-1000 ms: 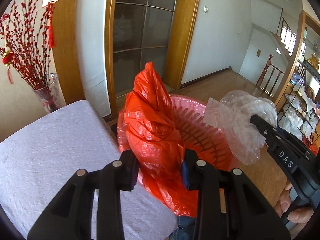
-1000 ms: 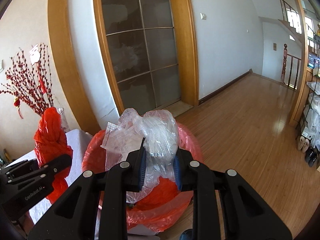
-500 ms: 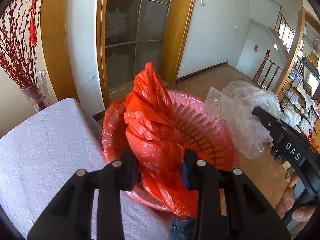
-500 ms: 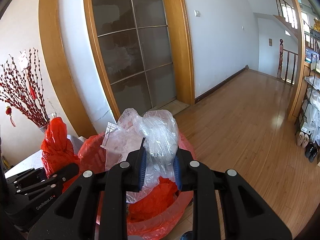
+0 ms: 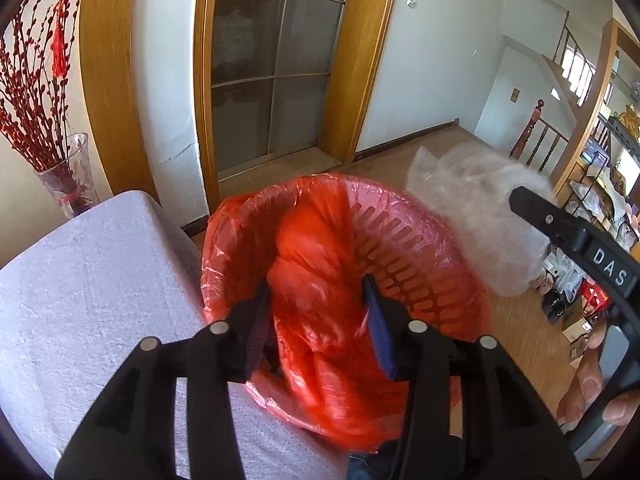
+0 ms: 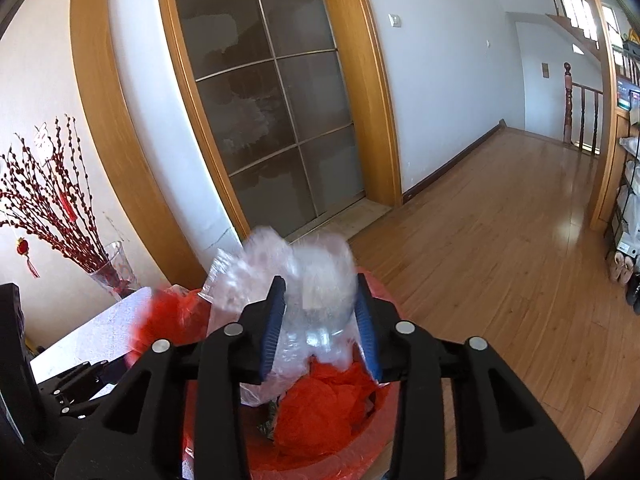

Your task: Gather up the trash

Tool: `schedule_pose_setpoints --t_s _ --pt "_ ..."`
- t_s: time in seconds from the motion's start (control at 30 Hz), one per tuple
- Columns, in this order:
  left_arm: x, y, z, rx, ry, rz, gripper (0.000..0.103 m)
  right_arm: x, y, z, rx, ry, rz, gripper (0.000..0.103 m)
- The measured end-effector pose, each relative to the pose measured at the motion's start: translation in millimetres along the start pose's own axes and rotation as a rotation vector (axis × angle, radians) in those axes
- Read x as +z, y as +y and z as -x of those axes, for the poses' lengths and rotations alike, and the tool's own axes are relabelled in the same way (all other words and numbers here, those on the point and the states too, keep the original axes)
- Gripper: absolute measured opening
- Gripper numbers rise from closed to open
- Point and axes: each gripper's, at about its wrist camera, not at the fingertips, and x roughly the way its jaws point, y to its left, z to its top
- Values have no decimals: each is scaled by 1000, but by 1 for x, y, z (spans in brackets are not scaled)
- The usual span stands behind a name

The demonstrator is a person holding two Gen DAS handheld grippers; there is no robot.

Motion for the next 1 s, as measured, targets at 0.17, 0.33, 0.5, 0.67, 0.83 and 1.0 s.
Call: schedule_pose_setpoints --t_s 0.17,0.33,0.5,0.67,0.83,1.0 --pt "-1 6 1 8 2 23 49 0 -6 0 -1 7 -13 43" --pt "-2 16 14 41 -28 50 56 0 -8 11 -18 -17 -7 57" --pt "-7 27 46 88 -98 81 66 2 -4 34 -34 -88 26 88" --pt "-25 38 95 148 -193 95 83 1 6 61 -47 -159 73 101" --pt "-47 45 144 227 -283 108 97 -10 22 86 -60 -214 137 101" --pt "-75 48 184 320 -349 108 99 -32 40 104 -77 -240 214 101"
